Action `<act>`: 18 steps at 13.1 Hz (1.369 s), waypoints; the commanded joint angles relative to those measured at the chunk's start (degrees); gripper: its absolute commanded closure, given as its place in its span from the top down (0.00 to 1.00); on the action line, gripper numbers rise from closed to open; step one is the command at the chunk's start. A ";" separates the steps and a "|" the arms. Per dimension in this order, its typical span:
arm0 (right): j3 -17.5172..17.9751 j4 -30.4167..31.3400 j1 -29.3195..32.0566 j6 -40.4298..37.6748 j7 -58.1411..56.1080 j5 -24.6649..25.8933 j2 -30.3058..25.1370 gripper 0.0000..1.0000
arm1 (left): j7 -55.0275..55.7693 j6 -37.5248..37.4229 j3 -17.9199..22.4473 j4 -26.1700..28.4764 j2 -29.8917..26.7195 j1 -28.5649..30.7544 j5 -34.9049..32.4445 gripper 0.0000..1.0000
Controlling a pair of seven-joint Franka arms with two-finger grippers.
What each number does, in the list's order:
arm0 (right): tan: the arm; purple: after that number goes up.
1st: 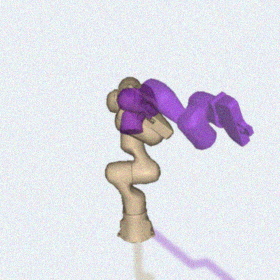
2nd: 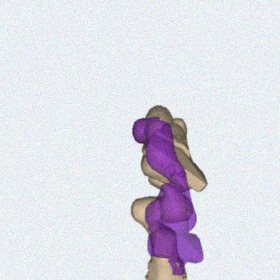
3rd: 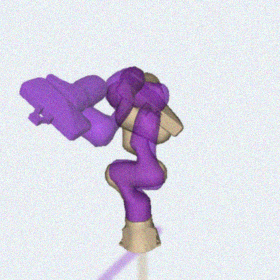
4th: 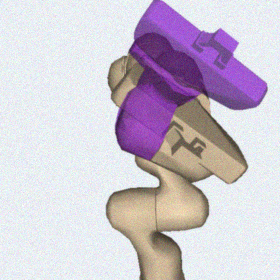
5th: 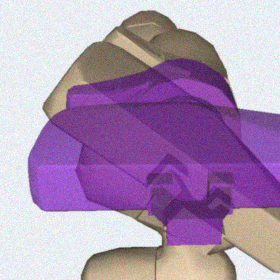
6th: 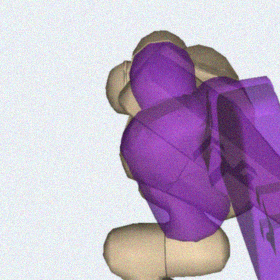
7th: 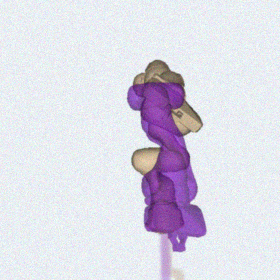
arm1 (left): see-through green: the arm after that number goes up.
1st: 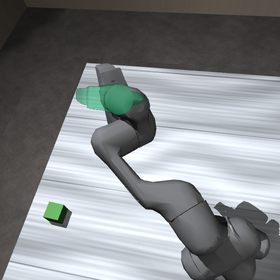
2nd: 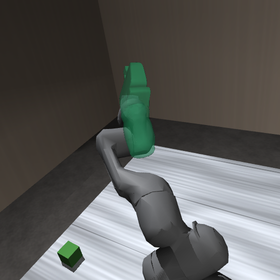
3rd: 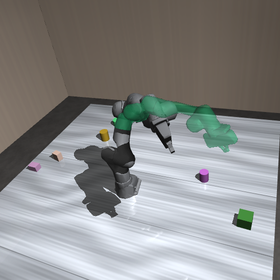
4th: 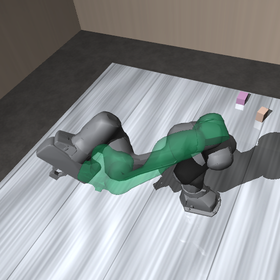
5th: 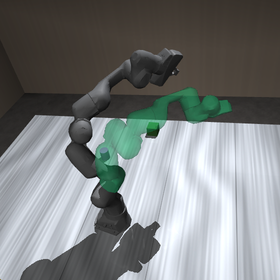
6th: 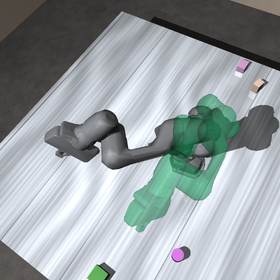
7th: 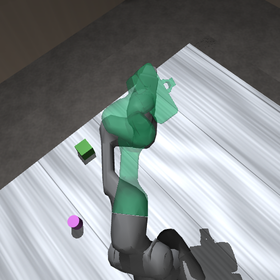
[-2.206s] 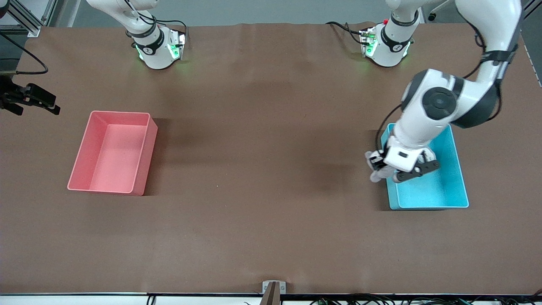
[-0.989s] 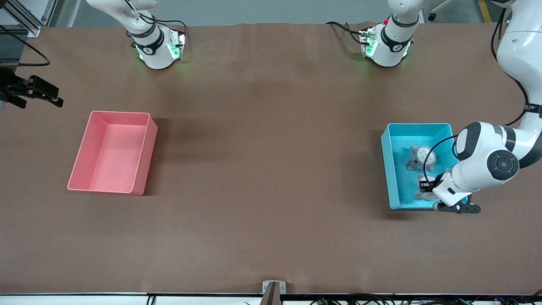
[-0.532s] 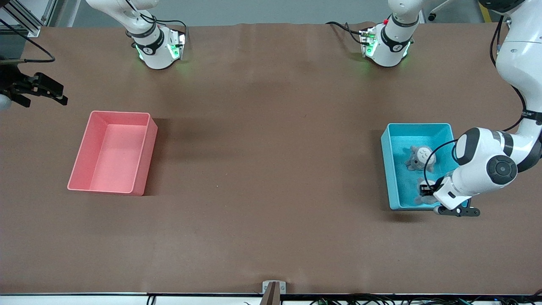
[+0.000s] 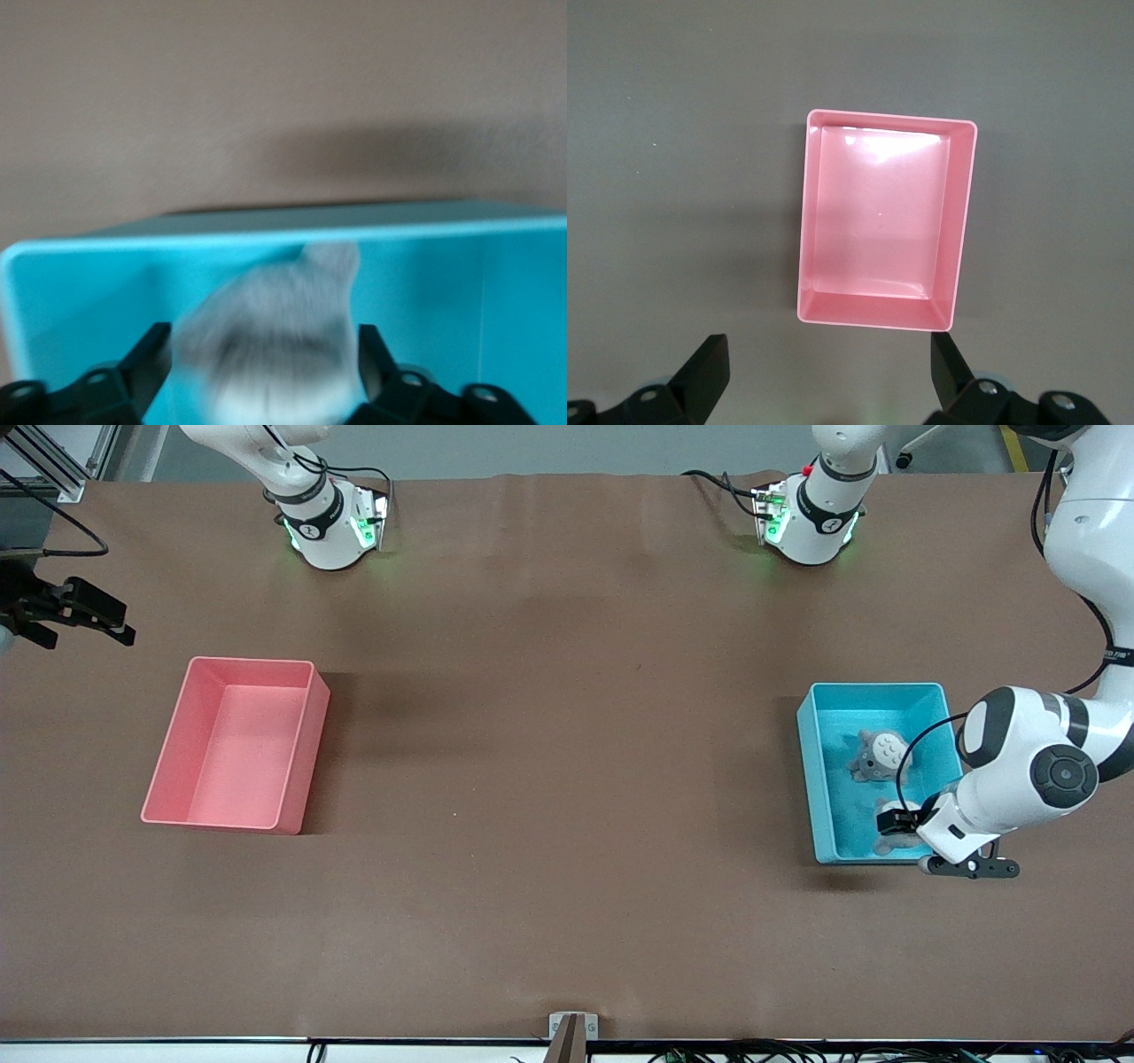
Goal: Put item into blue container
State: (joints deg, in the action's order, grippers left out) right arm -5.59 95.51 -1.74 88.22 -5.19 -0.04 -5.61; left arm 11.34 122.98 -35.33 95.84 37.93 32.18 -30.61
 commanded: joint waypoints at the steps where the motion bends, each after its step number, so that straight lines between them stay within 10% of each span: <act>1: 0.32 1.87 1.29 0.82 -1.92 0.48 -1.86 1.00 | -0.70 -5.54 -0.18 0.75 -5.75 -0.01 1.24 1.00; 13: 0.50 1.87 1.21 0.55 -1.93 0.48 -1.87 1.00 | -10.28 -22.77 0.52 -0.48 -30.61 5.09 27.42 1.00; 18: 0.58 1.87 1.12 0.47 -1.93 0.48 -1.86 1.00 | -9.58 -33.31 3.75 -9.16 -33.62 0.03 29.46 1.00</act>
State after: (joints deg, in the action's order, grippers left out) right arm -5.58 95.67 -1.10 88.26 -6.42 -0.01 -5.69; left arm 2.09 93.47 -34.57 90.69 3.90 36.22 -2.03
